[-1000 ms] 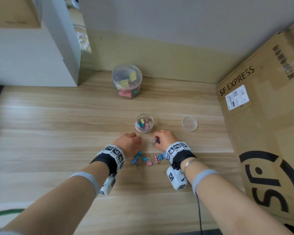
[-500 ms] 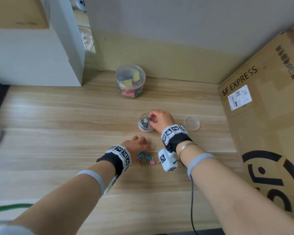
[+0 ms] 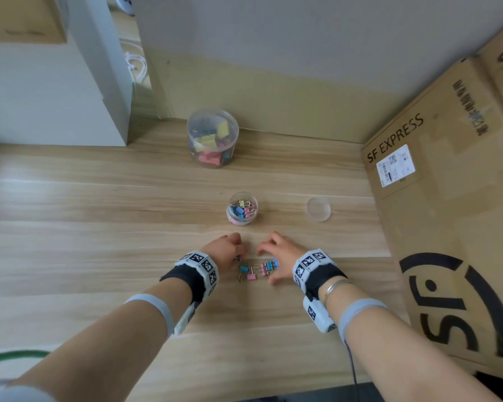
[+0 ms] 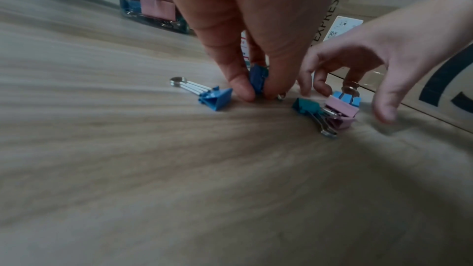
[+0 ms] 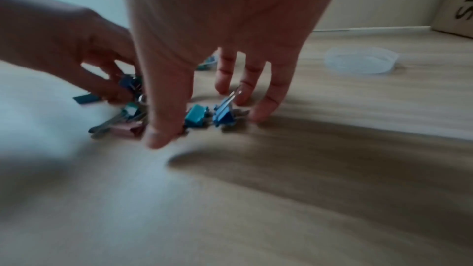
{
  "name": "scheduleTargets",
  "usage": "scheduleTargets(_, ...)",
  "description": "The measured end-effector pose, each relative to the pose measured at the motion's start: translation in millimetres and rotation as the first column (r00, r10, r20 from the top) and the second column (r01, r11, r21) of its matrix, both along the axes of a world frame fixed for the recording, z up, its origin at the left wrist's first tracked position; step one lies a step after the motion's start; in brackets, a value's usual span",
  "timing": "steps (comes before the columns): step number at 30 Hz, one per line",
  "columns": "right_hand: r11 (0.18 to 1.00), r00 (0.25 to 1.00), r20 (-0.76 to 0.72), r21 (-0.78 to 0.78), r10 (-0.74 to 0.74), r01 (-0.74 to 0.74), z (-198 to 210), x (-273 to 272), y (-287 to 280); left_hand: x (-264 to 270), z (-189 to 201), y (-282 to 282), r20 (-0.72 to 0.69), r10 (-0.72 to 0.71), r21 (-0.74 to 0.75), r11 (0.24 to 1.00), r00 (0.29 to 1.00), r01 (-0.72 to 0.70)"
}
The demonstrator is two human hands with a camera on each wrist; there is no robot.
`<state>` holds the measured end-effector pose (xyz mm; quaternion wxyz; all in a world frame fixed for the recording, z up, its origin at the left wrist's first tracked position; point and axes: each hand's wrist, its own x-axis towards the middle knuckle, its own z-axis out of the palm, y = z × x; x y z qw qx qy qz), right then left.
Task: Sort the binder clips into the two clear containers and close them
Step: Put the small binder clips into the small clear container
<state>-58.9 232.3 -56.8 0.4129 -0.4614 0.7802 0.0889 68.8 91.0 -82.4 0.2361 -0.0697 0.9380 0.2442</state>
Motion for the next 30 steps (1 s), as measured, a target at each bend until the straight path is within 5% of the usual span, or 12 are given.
scheduleTargets(12,0.978,1.000,0.010,-0.209,-0.025,0.027,2.9,6.3,-9.9,-1.7,8.4,-5.3,-0.110,0.109,0.073,0.992,0.988,-0.102)
scheduleTargets(20,0.849,0.985,-0.054,-0.517,-0.165,0.114,51.9,-28.3,-56.7,-11.5,18.1,-22.2,-0.266,0.252,0.093,0.967,0.930,-0.236)
scheduleTargets(30,0.892,0.991,-0.112,-0.452,-0.070,0.011,30.7,-22.6,-92.1,-10.2,23.5,-28.9,-0.377,0.354,0.138,0.935,0.856,-0.326)
